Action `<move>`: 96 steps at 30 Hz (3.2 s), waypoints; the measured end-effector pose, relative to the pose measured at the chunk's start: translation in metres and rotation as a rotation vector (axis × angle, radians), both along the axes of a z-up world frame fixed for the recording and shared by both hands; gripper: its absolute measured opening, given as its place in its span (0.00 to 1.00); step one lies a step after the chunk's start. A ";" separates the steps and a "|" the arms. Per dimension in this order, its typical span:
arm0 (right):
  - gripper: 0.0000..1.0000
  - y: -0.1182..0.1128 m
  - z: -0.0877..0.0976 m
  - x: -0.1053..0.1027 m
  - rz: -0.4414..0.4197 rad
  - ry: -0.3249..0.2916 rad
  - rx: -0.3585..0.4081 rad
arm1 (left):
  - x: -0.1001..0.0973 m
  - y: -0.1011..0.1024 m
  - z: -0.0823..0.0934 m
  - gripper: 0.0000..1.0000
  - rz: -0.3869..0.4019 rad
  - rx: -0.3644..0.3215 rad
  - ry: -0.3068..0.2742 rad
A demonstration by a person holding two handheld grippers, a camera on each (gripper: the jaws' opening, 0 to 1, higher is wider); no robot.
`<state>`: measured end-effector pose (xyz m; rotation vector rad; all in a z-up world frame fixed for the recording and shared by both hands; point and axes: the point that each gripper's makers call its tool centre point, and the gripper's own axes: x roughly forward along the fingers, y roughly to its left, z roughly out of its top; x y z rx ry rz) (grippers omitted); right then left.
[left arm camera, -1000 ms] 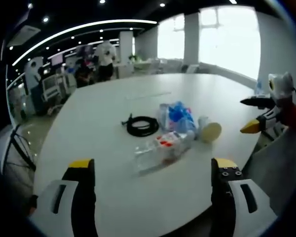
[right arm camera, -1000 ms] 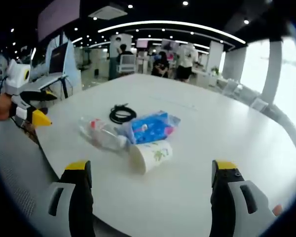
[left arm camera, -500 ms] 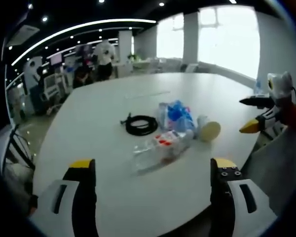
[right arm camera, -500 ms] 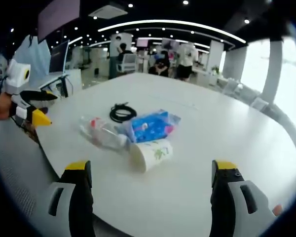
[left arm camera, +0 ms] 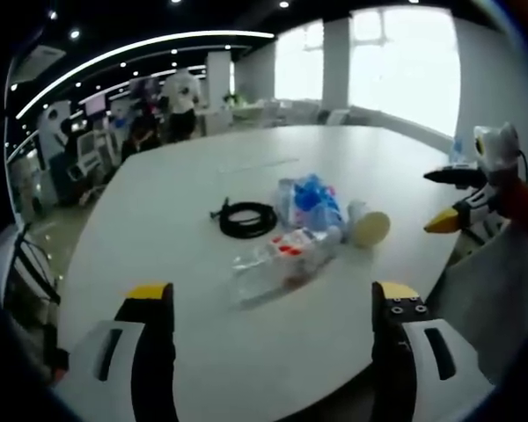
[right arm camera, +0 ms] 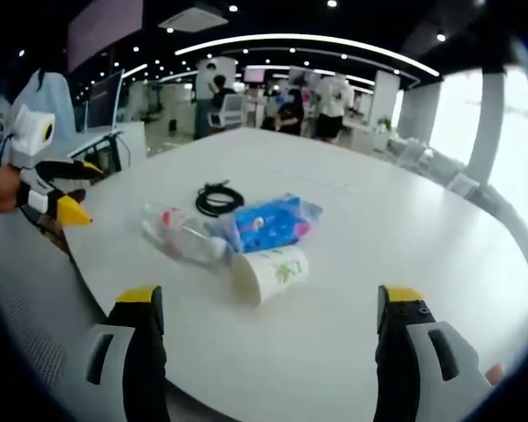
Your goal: Arrange the tabletop items into an orderly group along one side of the table until the central work area is clear of visible clutter.
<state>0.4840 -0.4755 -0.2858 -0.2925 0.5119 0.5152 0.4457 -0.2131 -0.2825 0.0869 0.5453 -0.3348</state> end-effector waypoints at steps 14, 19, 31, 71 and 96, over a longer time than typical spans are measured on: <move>1.00 0.000 0.002 0.001 0.002 -0.008 0.000 | -0.001 -0.005 -0.002 0.87 -0.032 0.017 0.010; 1.00 0.001 0.002 0.001 0.003 -0.009 0.002 | -0.001 -0.009 -0.003 0.85 -0.055 0.032 0.020; 1.00 0.000 0.003 0.002 -0.003 -0.011 0.010 | 0.010 -0.016 0.005 0.83 -0.096 0.049 0.009; 0.72 0.077 0.090 0.110 0.259 -0.199 -0.086 | 0.111 0.014 0.049 0.76 -0.046 0.071 -0.078; 0.58 0.122 0.049 0.154 0.308 -0.115 -0.082 | 0.158 0.018 0.006 0.69 -0.005 0.057 0.004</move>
